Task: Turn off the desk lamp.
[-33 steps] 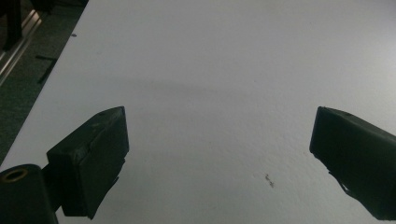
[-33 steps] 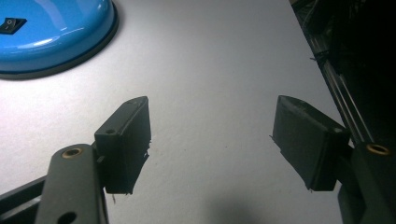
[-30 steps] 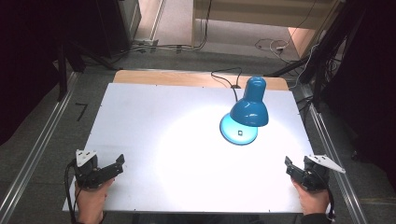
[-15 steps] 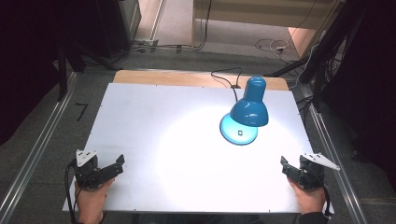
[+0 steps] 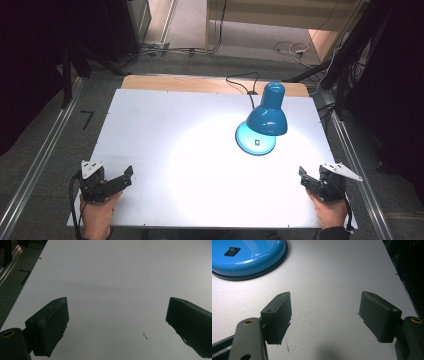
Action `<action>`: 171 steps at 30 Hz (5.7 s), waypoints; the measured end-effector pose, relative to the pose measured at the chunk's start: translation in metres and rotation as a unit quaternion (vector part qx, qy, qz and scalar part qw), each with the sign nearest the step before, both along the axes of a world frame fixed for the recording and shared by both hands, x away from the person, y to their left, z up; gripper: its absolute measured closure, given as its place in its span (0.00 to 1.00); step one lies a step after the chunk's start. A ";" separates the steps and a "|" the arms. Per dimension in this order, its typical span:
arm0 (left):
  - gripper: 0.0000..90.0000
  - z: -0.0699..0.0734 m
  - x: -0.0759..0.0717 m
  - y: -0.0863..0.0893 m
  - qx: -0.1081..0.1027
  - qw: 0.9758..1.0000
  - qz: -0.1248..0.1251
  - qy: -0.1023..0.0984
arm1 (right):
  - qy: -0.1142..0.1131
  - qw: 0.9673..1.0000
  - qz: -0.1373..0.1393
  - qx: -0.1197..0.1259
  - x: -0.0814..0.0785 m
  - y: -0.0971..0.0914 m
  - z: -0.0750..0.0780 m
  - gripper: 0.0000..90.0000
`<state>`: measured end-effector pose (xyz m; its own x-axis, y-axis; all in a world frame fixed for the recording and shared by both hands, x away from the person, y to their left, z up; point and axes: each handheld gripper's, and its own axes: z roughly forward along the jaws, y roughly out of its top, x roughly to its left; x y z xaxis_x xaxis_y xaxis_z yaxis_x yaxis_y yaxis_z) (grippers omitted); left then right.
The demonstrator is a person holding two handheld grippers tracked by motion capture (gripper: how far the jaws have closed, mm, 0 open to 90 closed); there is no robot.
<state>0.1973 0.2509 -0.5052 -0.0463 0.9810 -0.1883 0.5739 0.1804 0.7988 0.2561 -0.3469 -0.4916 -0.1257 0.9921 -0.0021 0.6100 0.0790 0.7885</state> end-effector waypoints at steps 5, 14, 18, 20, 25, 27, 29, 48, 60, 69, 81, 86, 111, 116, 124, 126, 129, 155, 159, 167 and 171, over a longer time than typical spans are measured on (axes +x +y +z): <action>0.06 0.000 0.000 0.000 0.000 1.000 0.000 0.000 | -0.001 1.000 0.000 0.001 0.001 0.002 0.001 0.27; 0.06 0.000 0.000 0.000 0.000 1.000 0.000 0.000 | -0.002 1.000 0.004 0.001 0.003 0.005 0.001 0.27; 0.06 0.000 0.000 0.000 0.001 1.000 0.000 0.001 | -0.004 1.000 0.006 0.000 0.004 0.008 0.001 0.27; 0.06 0.000 0.000 0.000 0.000 1.000 0.001 0.000 | -0.004 1.000 0.007 -0.001 0.005 0.008 0.001 0.27; 0.06 0.000 0.000 0.000 0.000 1.000 0.001 0.001 | -0.003 1.000 0.014 -0.003 0.008 0.013 0.001 0.28; 0.06 0.000 0.000 0.000 0.001 1.000 0.001 0.001 | -0.002 1.000 0.017 -0.003 0.009 0.015 0.001 0.28; 0.06 0.000 0.000 0.000 0.001 1.000 0.001 0.001 | -0.004 1.000 0.018 -0.003 0.010 0.017 0.001 0.28; 0.06 -0.001 0.000 0.000 0.001 1.000 0.003 0.002 | -0.009 0.999 0.036 0.004 0.020 0.037 0.005 0.28; 0.06 -0.001 -0.001 0.001 0.002 1.000 0.004 0.004 | -0.008 0.999 0.043 0.008 0.026 0.047 0.005 0.29; 0.06 0.000 -0.001 0.002 0.002 1.000 0.003 0.003 | -0.009 0.999 0.048 0.012 0.032 0.057 0.006 0.29; 0.06 -0.001 -0.001 0.002 0.002 1.000 0.004 0.003 | -0.008 0.998 0.054 0.013 0.040 0.066 0.006 0.31; 0.06 0.000 -0.001 0.003 -0.001 1.000 0.005 0.002 | -0.007 0.998 0.054 0.018 0.042 0.069 0.006 0.31; 0.06 0.000 -0.002 0.003 -0.003 1.000 0.005 0.001 | -0.019 0.996 0.079 0.025 0.054 0.096 0.006 0.49; 0.06 0.000 -0.002 0.004 -0.004 1.000 0.004 0.001 | -0.027 0.996 0.088 0.022 0.057 0.102 0.004 0.62; 0.06 0.000 -0.002 0.004 -0.005 1.000 0.004 0.001 | -0.041 0.993 0.099 0.058 0.063 0.113 -0.005 0.97; 0.06 0.000 -0.002 0.004 -0.005 1.000 0.005 0.000 | -0.044 0.992 0.098 0.059 0.064 0.116 -0.006 0.97; 0.06 0.000 -0.002 0.004 -0.005 1.000 0.005 0.000 | -0.048 0.992 0.100 0.057 0.066 0.120 -0.009 0.97; 0.06 0.000 -0.003 0.005 -0.006 1.000 0.005 0.000 | -0.057 0.992 0.092 0.059 0.072 0.127 -0.015 0.97; 0.06 0.000 -0.002 0.005 -0.006 1.000 0.005 -0.001 | -0.057 0.993 0.089 0.057 0.073 0.127 -0.016 0.97; 0.06 0.000 -0.003 0.004 -0.006 1.000 0.003 0.000 | -0.058 0.993 0.086 0.056 0.075 0.128 -0.017 0.97; 0.06 0.000 -0.002 0.004 -0.006 1.000 0.003 0.001 | -0.060 0.993 0.087 0.057 0.076 0.127 -0.017 0.97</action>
<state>0.1950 0.2552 -0.5055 -0.0522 0.9785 -0.1994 0.5743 0.1928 0.7956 0.3320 -0.2196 -0.5088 -0.3003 0.9502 0.0829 0.4966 0.0815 0.8642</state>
